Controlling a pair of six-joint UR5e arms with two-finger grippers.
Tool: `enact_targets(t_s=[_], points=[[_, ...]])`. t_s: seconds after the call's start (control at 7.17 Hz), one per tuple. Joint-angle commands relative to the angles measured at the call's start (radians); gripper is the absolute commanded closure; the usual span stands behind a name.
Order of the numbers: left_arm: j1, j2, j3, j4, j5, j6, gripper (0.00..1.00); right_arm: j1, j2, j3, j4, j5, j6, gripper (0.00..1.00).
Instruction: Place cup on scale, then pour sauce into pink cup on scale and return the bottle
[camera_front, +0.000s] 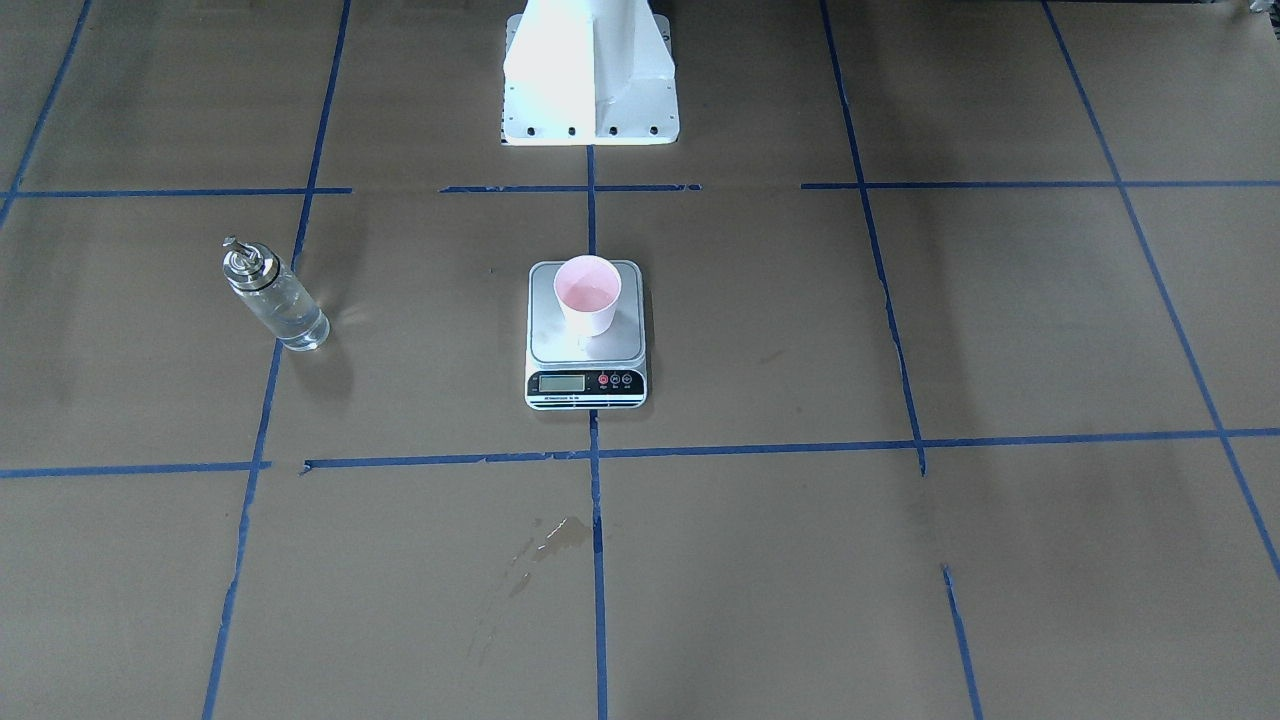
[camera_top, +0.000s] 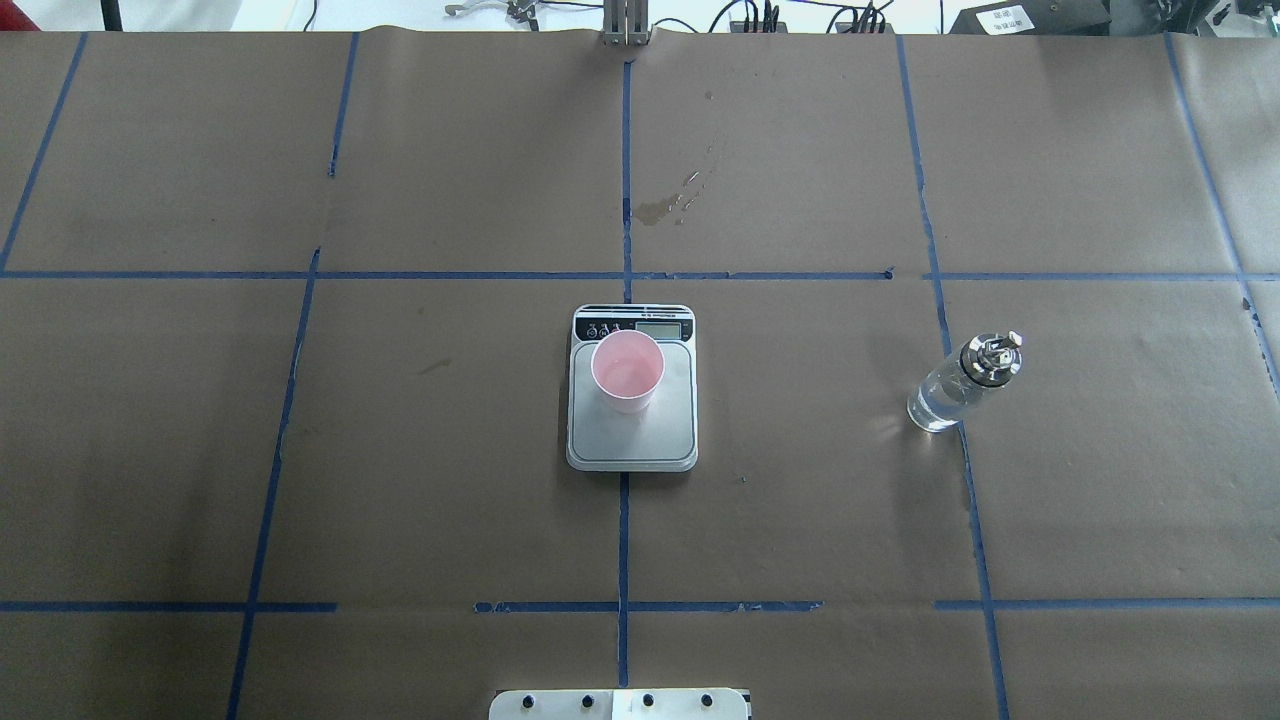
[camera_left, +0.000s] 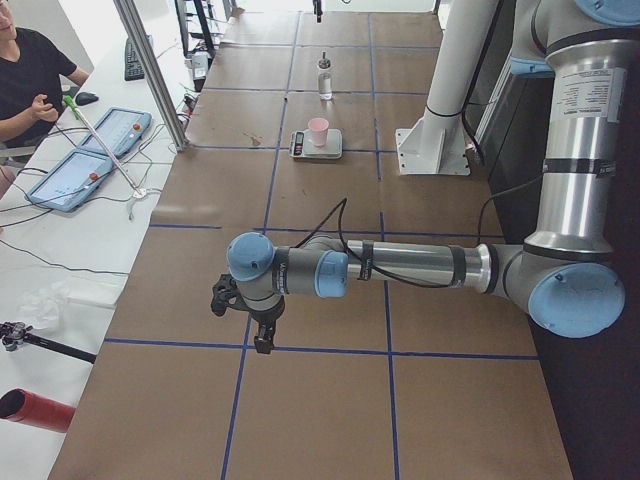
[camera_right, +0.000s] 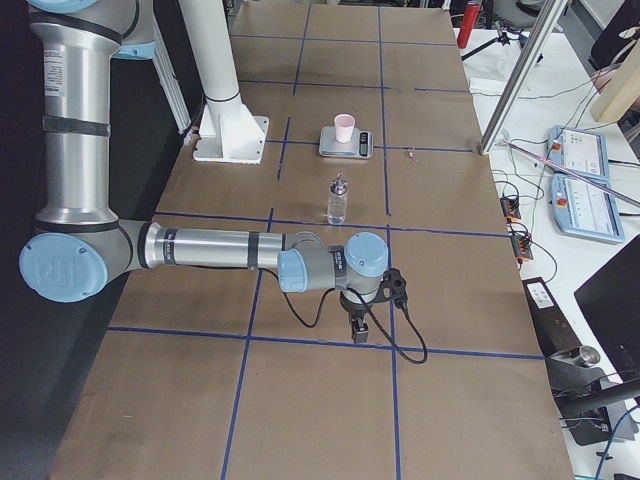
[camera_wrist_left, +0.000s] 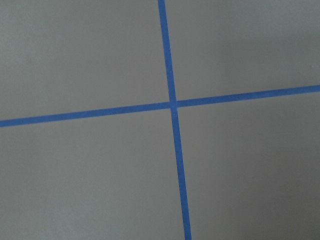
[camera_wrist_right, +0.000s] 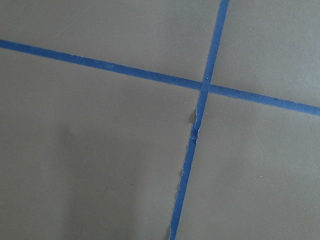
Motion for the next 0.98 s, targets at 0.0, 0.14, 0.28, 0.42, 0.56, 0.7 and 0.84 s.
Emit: enact_targets(t_s=[0.0,0.14,0.28,0.42,0.56,0.7,0.84], points=[[-0.004,0.006,-0.006,0.009,-0.002,0.003,0.00,0.003,-0.018,0.007,-0.021,-0.006,-0.001,0.00],[-0.005,0.007,0.004,0.003,-0.002,0.004,0.00,0.003,-0.018,0.007,-0.020,-0.004,-0.001,0.00],[-0.007,0.001,0.006,0.003,-0.002,0.004,0.00,0.003,-0.017,0.006,-0.018,-0.007,-0.001,0.00],[-0.013,0.003,0.006,0.009,-0.003,0.003,0.00,0.003,0.000,0.010,-0.024,-0.006,-0.001,0.00],[-0.025,0.004,-0.006,0.023,-0.006,0.001,0.00,0.003,0.008,0.015,-0.038,-0.006,-0.001,0.00],[-0.027,0.006,-0.006,0.032,-0.011,0.001,0.00,0.009,0.026,0.027,-0.099,-0.001,-0.001,0.00],[-0.034,0.004,-0.006,0.031,-0.011,0.001,0.00,0.012,0.031,0.033,-0.121,-0.001,-0.001,0.00]])
